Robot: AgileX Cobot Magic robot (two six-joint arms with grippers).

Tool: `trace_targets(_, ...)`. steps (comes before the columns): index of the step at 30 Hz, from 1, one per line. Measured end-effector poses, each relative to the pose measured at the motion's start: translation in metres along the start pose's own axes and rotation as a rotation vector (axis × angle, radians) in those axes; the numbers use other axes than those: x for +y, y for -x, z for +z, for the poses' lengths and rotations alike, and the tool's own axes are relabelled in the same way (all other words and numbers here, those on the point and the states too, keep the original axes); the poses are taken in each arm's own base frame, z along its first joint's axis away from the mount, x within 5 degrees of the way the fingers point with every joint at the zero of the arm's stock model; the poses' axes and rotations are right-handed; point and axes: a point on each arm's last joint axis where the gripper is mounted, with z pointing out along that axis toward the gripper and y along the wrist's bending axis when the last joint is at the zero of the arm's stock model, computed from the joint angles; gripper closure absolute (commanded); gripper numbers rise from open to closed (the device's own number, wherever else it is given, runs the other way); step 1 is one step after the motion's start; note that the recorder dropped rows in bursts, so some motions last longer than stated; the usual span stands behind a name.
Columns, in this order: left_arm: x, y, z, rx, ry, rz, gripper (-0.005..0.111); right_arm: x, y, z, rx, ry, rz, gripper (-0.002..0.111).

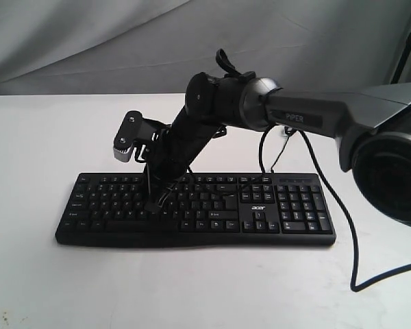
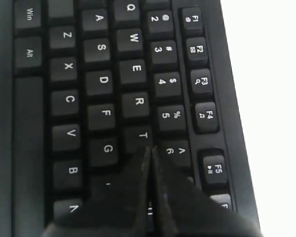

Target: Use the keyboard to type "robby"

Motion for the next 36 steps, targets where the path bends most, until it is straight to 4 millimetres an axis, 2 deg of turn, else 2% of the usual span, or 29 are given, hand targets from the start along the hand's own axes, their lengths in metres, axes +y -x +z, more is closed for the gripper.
trace_targets(16,0.0,0.0,0.0,0.0,0.0,0.0,0.107,0.0,0.0,0.001,-0.006,0.005,0.005,0.108)
trace_targets(24,0.0,0.0,0.0,0.0,0.0,0.0,0.107,0.002,0.022,-0.039,-0.06,-0.05,-0.035,0.108)
trace_targets(27,0.0,0.0,0.0,0.0,0.0,0.0,0.107,0.006,0.031,-0.064,-0.068,-0.068,-0.045,0.108)
trace_targets(31,0.0,0.0,0.0,0.0,0.0,0.0,0.107,0.02,0.041,-0.116,-0.071,-0.129,-0.035,0.108)
trace_targets(32,0.0,0.0,0.0,0.0,0.0,0.0,0.107,0.03,0.043,-0.139,-0.098,-0.166,-0.035,0.108)
trace_targets(33,0.0,0.0,0.0,0.0,0.0,0.0,0.107,0.037,0.043,-0.151,-0.116,-0.192,-0.038,0.108)
trace_targets(34,0.0,0.0,0.0,0.0,0.0,0.0,0.107,0.049,0.042,-0.174,-0.163,-0.253,-0.042,0.108)
trace_targets(36,0.0,0.0,0.0,0.0,0.0,0.0,0.107,0.074,0.033,-0.207,-0.247,-0.348,-0.049,0.108)
